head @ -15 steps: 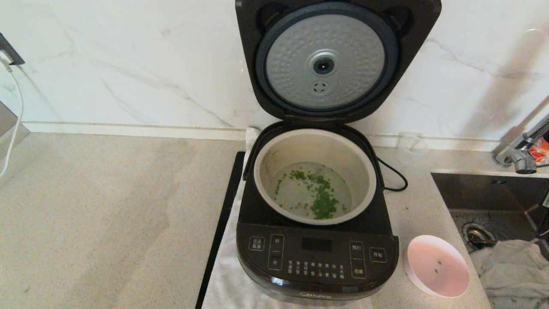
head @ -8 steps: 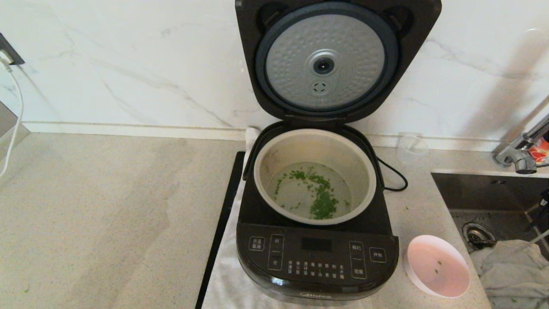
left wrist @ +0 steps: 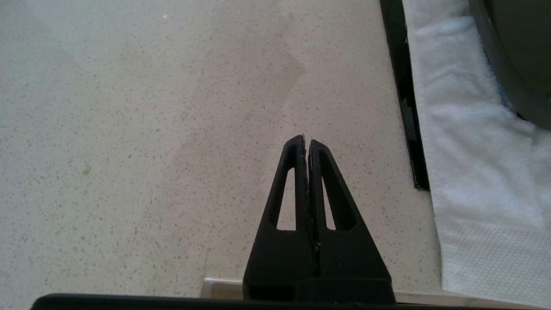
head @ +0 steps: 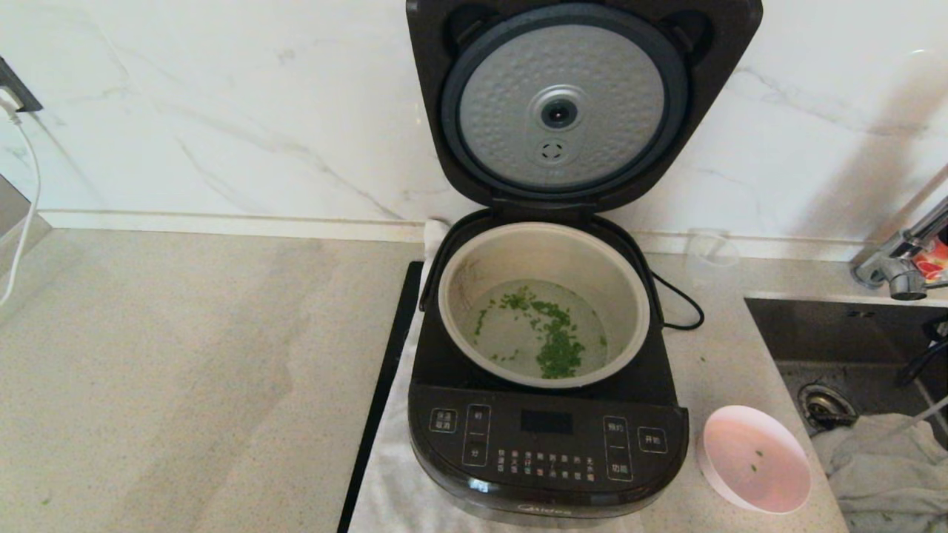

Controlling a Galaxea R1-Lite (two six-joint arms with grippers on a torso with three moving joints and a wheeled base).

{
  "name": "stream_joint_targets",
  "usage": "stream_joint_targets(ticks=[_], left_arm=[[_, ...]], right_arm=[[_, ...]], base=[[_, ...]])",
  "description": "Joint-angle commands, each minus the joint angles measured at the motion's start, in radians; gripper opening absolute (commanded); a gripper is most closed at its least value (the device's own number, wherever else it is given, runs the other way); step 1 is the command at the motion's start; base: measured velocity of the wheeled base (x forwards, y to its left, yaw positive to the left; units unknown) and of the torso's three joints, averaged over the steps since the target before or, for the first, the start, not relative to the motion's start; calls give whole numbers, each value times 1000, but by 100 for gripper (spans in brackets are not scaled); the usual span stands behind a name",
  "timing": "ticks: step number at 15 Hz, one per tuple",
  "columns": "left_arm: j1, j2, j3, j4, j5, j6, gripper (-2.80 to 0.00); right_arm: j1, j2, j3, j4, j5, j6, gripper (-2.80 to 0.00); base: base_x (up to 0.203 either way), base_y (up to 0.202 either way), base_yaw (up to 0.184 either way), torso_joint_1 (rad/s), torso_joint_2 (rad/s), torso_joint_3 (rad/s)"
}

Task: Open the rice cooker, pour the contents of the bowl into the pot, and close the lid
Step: Turn off the tap

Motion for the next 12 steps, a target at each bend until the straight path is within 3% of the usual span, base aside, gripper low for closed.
stream_joint_targets(ticks=[1,12], left_arm=[[0,-1,0,0,0,0,-280],[0,-1,0,0,0,0,-280]], right_arm=[[-2,60,-50,-3,-4,3,-280],[-2,186,-266,-3,-32,-24,-280]], base=[[0,0,0,0,0,0],[0,0,0,0,0,0]])
